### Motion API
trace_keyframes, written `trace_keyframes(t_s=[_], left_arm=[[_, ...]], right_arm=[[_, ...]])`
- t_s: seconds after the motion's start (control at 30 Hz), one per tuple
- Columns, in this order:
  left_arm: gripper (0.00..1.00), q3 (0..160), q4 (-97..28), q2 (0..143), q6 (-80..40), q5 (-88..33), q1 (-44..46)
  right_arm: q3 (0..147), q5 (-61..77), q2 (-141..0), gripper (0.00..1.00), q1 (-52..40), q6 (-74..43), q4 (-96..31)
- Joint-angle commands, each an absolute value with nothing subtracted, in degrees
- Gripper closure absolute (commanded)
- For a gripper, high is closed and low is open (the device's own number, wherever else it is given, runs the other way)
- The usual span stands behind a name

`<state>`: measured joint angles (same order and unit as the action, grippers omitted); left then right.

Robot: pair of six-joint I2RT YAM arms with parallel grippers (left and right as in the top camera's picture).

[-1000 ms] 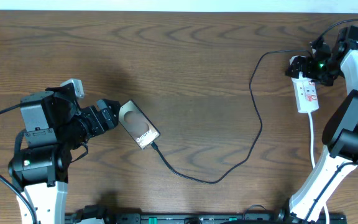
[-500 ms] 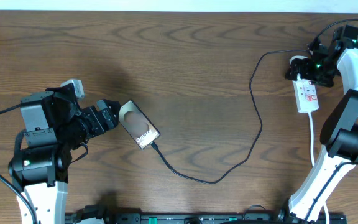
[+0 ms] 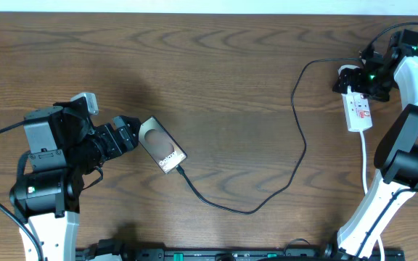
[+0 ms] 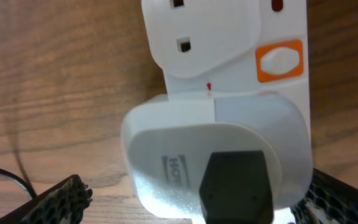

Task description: Plug charger to phone and switch on socket

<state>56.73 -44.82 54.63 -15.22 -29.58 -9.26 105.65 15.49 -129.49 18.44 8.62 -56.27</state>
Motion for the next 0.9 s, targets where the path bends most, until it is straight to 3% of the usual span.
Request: trace_keyframes(t_s=[0.0,0.87], left_arm=[[0.11,56.8,-44.97,54.65,-15.29,-28.86,-9.3],[0.11,56.8,-44.97,54.68,-15.29,-28.84,-9.3]], right_arm=[[104.97,25.85,-131.39,0.01,17.04,6.7,-56.97],[100.68,29.78,-131.39,0.03,16.16,4.49,-54.87]])
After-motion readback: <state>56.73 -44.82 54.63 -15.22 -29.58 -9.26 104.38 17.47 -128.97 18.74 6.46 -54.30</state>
